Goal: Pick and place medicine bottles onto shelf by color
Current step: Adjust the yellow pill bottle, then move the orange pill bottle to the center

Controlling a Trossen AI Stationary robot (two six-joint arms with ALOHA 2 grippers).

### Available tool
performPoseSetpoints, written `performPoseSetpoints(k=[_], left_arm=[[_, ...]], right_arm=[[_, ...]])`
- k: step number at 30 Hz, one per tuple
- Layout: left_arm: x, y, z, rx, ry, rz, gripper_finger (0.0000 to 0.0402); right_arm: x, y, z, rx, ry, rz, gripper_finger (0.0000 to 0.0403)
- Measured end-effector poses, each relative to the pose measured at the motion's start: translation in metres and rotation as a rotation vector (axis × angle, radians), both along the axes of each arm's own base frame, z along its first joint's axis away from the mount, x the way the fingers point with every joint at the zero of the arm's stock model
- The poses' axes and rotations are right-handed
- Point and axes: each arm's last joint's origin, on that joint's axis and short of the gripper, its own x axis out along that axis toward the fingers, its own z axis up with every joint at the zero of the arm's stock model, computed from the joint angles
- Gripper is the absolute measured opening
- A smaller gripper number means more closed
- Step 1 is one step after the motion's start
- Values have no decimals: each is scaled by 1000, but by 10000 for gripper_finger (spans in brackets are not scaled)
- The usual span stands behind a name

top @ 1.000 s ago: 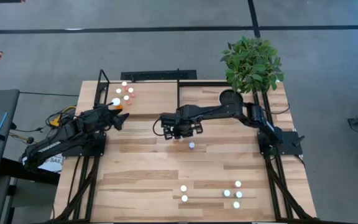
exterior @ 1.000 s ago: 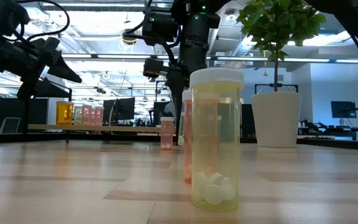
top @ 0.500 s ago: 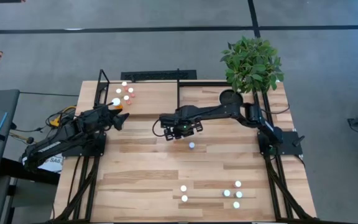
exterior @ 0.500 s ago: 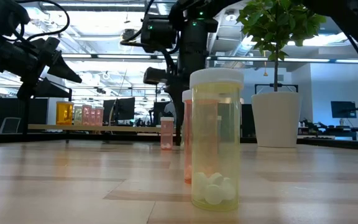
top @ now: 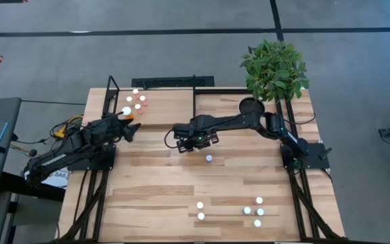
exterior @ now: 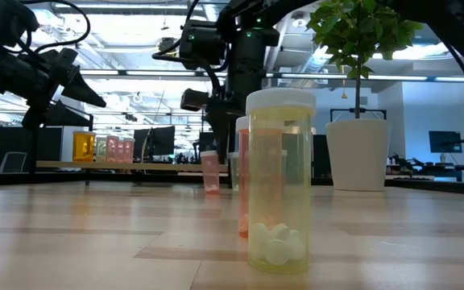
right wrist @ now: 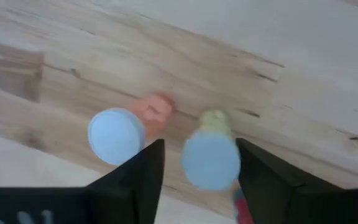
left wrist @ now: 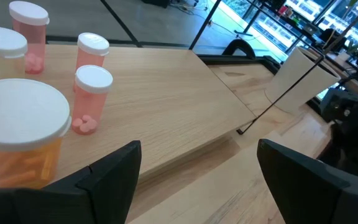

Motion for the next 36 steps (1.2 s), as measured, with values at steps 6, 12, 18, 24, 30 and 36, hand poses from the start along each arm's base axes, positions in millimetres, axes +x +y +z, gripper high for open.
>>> performPoseSetpoints(k=[6,12,18,24,30,36], left_arm=[[0,0,0,0,0,0,309],[0,0,0,0,0,0,309],[0,0,0,0,0,0,309],[0,0,0,0,0,0,309],[0,0,0,0,0,0,309],[0,0,0,0,0,1,309]], right_arm=[[0,0,2,-3,-2,6,268],[-1,0,1,-3,15,14,287],[-7,-2,9,4,82,13,292],[-10,-2,40,-25,113,8,292],[-20,10,76,-26,163,-24,292],[-24,50,101,-28,96,-74,291]])
